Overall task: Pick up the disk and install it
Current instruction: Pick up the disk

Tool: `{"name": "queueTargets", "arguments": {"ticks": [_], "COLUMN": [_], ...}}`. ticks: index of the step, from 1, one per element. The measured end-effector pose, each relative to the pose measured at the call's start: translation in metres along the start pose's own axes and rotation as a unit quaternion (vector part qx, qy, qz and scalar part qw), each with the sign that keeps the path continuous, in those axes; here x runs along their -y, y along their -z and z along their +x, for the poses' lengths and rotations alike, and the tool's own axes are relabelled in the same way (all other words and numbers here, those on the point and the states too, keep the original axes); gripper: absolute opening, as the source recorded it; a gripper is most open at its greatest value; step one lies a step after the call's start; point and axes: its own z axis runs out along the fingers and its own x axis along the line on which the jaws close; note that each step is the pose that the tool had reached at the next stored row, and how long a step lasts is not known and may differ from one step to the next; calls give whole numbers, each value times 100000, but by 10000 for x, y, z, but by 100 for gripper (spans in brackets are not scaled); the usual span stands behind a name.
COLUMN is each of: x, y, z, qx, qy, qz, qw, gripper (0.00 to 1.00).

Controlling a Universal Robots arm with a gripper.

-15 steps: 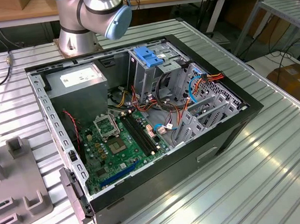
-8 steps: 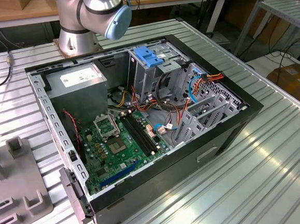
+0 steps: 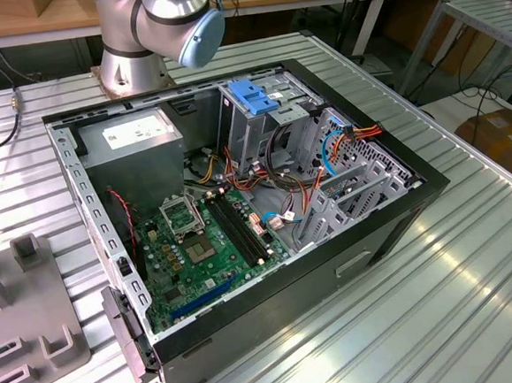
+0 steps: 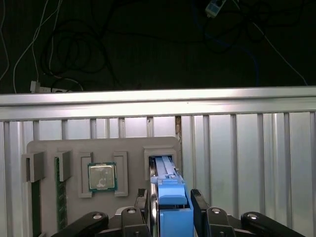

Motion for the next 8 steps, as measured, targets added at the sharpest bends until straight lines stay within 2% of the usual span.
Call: {"name": "queueTargets", "arguments": {"ticks": [1,8], "x": [0,0], "y": [0,0], "z": [0,0], "qx": [2,4], "qy": [0,-15], "qz": [3,1], "qw": [100000,100000], "gripper": [39,37]}}
